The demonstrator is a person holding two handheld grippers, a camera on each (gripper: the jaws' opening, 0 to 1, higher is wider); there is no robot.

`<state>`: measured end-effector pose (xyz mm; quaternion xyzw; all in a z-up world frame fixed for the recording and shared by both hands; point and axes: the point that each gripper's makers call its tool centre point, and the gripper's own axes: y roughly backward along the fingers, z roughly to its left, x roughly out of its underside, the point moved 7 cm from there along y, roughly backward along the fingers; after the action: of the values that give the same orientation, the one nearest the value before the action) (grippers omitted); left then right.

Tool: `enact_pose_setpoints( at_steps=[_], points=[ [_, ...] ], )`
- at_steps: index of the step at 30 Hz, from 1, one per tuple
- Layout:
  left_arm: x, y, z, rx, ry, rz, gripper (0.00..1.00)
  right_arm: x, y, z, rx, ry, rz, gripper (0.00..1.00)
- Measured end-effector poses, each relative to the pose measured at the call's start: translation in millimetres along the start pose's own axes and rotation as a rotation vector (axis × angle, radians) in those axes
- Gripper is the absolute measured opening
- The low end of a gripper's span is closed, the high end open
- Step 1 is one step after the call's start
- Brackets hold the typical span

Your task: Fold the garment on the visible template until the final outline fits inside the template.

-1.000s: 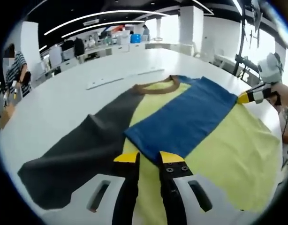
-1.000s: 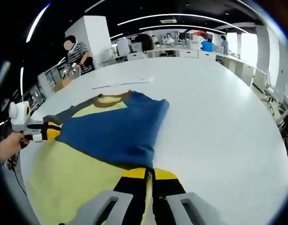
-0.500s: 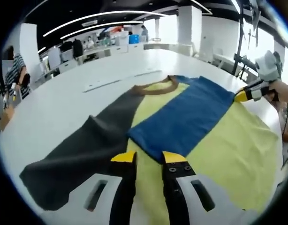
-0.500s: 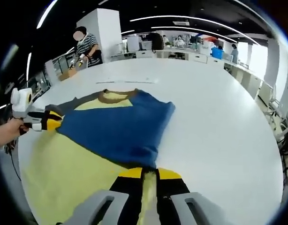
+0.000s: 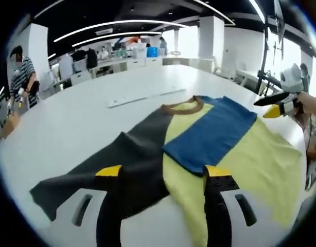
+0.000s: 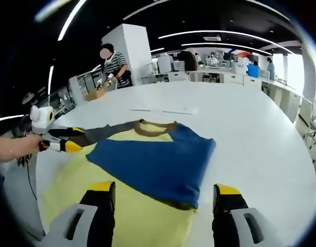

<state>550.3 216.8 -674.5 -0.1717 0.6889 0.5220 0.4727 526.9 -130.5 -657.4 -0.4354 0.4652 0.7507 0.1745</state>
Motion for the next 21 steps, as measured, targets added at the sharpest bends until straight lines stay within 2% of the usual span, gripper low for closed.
enact_pose_setpoints(
  at_steps=[7, 11, 17, 21],
  points=[
    [5.1, 24.6, 16.5, -0.024, -0.006, -0.01, 0.79, -10.0, 14.8, 17.4, -0.094, 0.052, -0.025, 0.99],
    [9.2, 40.8, 27.2, -0.043, -0.009, -0.016, 0.84, -13.5, 26.4, 26.3, -0.141, 0.06, -0.029, 0.99],
    [18.1, 66.3, 45.9, -0.079, 0.003, -0.025, 0.92, -16.8, 43.9, 35.9, -0.163, 0.081, -0.043, 0.99],
    [27.3, 81.9, 57.0, -0.108, 0.009, -0.011, 0.97, -16.2, 55.8, 44.0, -0.182, 0.104, -0.043, 0.99]
  ],
)
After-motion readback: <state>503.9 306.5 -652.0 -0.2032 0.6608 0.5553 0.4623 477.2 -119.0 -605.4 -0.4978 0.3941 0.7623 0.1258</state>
